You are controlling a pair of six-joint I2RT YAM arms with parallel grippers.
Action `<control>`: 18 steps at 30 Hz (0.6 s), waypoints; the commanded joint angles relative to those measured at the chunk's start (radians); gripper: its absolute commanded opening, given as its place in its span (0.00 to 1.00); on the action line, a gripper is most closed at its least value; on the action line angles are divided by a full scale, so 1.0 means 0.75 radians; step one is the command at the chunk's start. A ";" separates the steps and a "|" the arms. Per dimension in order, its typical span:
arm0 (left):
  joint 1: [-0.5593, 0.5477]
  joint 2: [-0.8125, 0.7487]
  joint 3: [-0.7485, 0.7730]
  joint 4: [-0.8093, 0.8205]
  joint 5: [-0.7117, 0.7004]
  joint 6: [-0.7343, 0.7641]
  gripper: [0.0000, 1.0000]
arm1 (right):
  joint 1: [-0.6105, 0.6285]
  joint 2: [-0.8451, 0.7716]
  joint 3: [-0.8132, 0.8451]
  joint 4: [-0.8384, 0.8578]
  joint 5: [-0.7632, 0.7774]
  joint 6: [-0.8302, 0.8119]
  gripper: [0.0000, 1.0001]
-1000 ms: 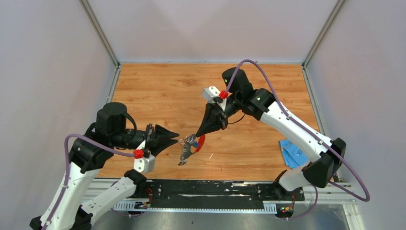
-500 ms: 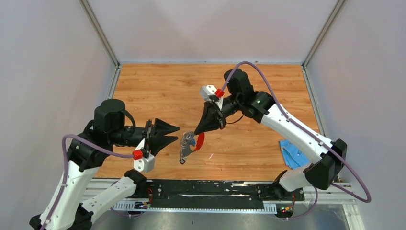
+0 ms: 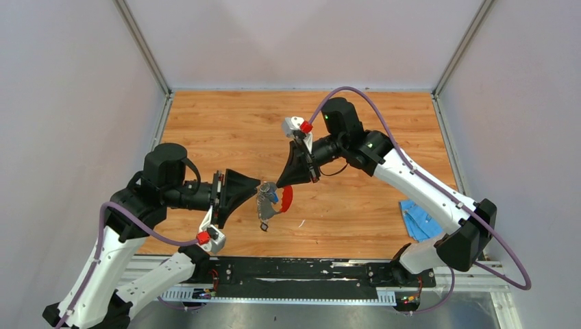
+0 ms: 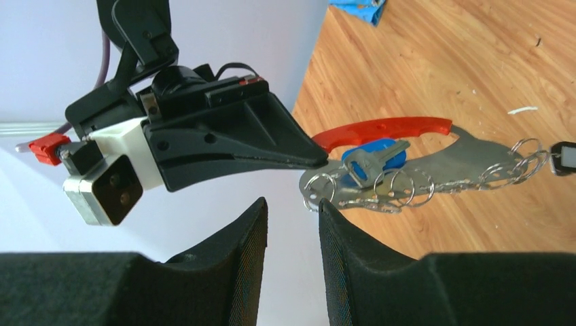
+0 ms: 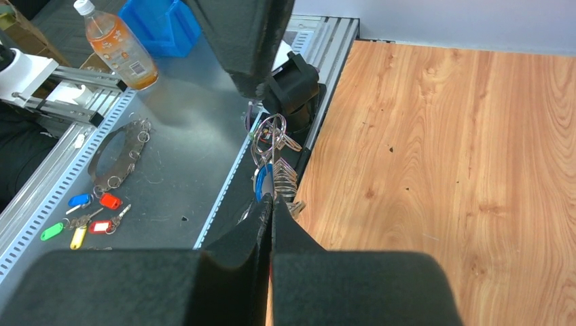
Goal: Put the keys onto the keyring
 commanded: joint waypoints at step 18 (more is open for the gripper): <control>-0.236 0.039 -0.053 0.001 -0.385 0.037 0.36 | 0.005 -0.016 0.044 0.086 0.039 0.128 0.00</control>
